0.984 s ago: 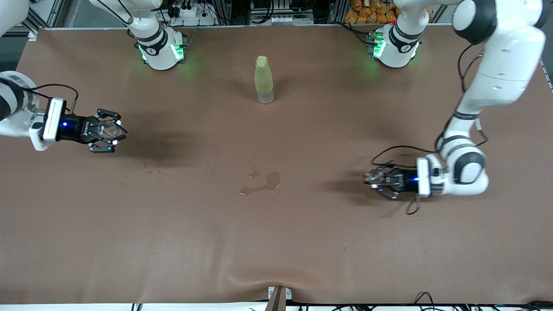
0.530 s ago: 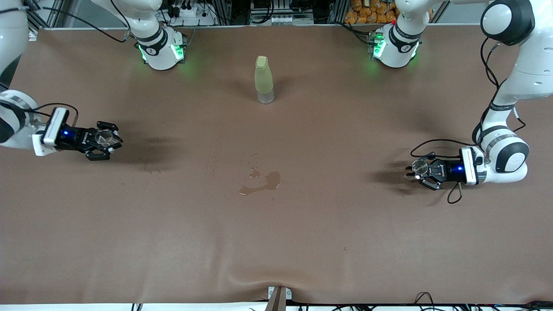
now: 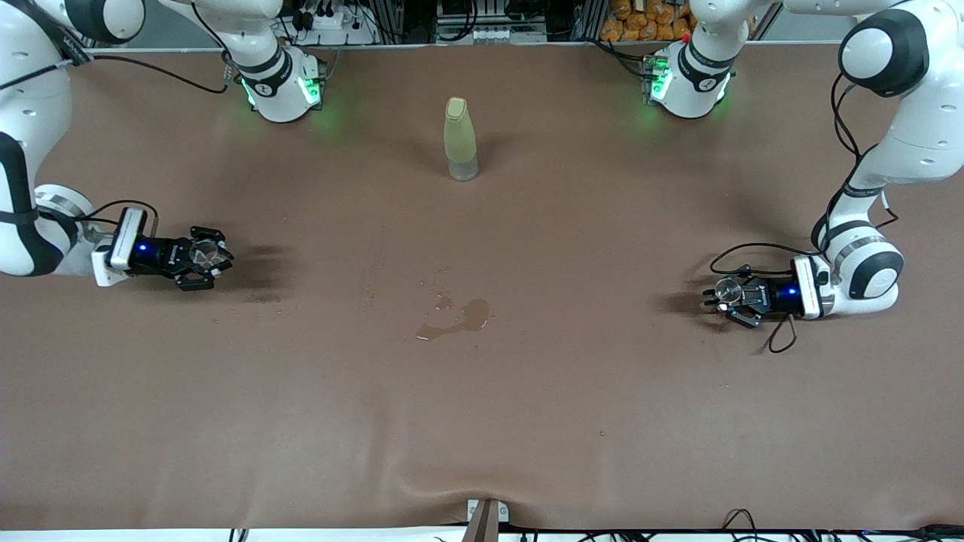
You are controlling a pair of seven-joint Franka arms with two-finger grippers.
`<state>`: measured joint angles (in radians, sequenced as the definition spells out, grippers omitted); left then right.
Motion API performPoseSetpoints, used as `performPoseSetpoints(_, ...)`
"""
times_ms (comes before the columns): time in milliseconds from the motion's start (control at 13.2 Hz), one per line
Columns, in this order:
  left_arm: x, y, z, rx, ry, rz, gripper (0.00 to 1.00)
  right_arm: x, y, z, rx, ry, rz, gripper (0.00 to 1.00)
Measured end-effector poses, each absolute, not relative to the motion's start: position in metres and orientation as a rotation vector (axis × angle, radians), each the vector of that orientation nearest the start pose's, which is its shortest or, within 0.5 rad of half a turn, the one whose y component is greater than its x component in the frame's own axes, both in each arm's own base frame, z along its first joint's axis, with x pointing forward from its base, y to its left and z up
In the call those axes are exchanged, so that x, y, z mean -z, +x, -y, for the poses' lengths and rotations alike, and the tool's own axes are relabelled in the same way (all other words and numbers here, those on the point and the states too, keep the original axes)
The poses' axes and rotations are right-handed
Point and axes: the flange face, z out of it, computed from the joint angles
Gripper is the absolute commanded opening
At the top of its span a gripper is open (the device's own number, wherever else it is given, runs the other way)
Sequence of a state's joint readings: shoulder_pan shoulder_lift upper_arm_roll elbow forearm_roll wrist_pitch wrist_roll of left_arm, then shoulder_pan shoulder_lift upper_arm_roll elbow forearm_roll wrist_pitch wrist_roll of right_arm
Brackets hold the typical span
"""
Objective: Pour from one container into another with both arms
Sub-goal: 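Lower the jigger and glass onto the table and open both grippers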
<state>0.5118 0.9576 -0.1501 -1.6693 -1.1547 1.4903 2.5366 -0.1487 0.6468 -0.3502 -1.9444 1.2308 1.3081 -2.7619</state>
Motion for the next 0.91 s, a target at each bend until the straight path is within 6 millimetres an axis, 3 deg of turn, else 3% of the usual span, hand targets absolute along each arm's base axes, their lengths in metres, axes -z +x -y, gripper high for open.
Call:
performPoseSetpoints(151,-0.076,0.571,-0.112,-1.147,1.276,1.157,0.00,-0.161,0.514,0.138,1.179,-1.274,1.373,0.00)
performPoseSetpoints(303,-0.075,0.570,-0.111,-1.134,1.272,1.166,0.14,-0.147,0.514,0.135,1.165,-1.285,1.378,0.00)
performPoseSetpoints(530,-0.073,0.569,-0.111,-1.131,1.272,1.166,0.21,-0.123,0.511,0.134,1.139,-1.312,1.384,0.00)
performPoseSetpoints(681,-0.072,0.569,-0.110,-1.130,1.272,1.164,0.37,-0.106,0.509,0.129,1.121,-1.326,1.380,0.00)
performPoseSetpoints(909,-0.067,0.566,-0.109,-1.125,1.271,1.155,0.45,-0.083,0.508,0.118,1.120,-1.333,1.360,0.00)
